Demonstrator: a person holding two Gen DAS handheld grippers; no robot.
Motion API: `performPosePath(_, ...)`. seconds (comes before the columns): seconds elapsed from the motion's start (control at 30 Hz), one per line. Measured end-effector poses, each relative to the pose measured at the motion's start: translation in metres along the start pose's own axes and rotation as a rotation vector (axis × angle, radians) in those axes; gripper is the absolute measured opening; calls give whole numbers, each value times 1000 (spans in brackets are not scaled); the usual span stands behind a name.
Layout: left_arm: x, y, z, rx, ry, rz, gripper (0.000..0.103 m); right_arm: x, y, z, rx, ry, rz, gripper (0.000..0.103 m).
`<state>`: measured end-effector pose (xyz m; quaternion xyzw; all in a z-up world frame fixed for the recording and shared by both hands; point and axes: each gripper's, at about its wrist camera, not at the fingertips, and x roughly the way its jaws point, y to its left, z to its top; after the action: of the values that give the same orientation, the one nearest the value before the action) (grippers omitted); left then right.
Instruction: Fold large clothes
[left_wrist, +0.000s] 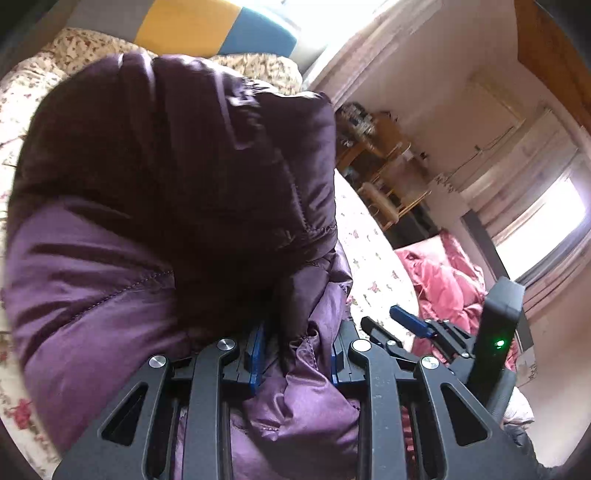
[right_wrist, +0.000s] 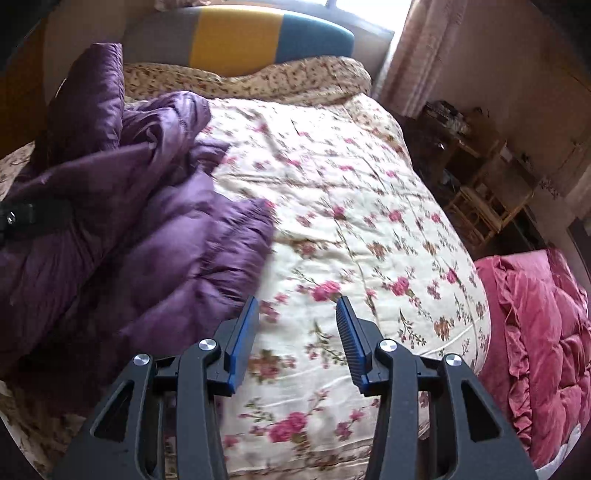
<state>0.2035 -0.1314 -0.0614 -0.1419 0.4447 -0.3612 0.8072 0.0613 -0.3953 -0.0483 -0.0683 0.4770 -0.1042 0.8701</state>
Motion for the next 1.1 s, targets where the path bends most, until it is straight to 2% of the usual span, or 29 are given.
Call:
performPosePath(0.17, 32, -11, -1, 45, 38, 44, 24, 21, -12, -7, 29, 43, 0, 46)
performPosePath(0.27, 25, -25, 2, 44, 37, 26, 36, 22, -18, -11, 53, 48, 3, 50)
performPosePath(0.3, 18, -30, 3, 44, 33, 14, 44, 21, -20, -12, 57, 47, 1, 53)
performPosePath(0.33, 9, -35, 4, 49, 23, -4, 58, 20, -21, -12, 65, 46, -1, 53)
performPosePath(0.4, -7, -39, 5, 66, -6, -19, 73, 16, -22, -12, 76, 41, 1, 55)
performPosePath(0.6, -57, -44, -2, 62, -91, -64, 73, 1, -15, -10, 71, 18, 1, 57)
performPosePath(0.7, -83, -39, -8, 38, -153, -42, 73, -7, -9, -9, 65, 6, 14, 57)
performPosePath(0.8, -107, -14, -19, -35, -204, 29, 73, -17, 0, -7, 46, -10, 26, 57)
performPosePath(0.83, -113, -4, -23, -58, -212, 71, 73, -19, 2, -6, 42, -14, 29, 57)
performPosePath(0.87, -118, 10, -29, -92, -218, 148, 73, -23, 6, -6, 36, -18, 38, 57)
performPosePath(0.97, -120, 42, -44, -153, -204, 275, 73, -34, 16, -4, 21, -34, 60, 57)
performPosePath(1.1, -120, 68, -59, -196, -173, 383, 73, -45, 31, -1, -5, -49, 74, 57)
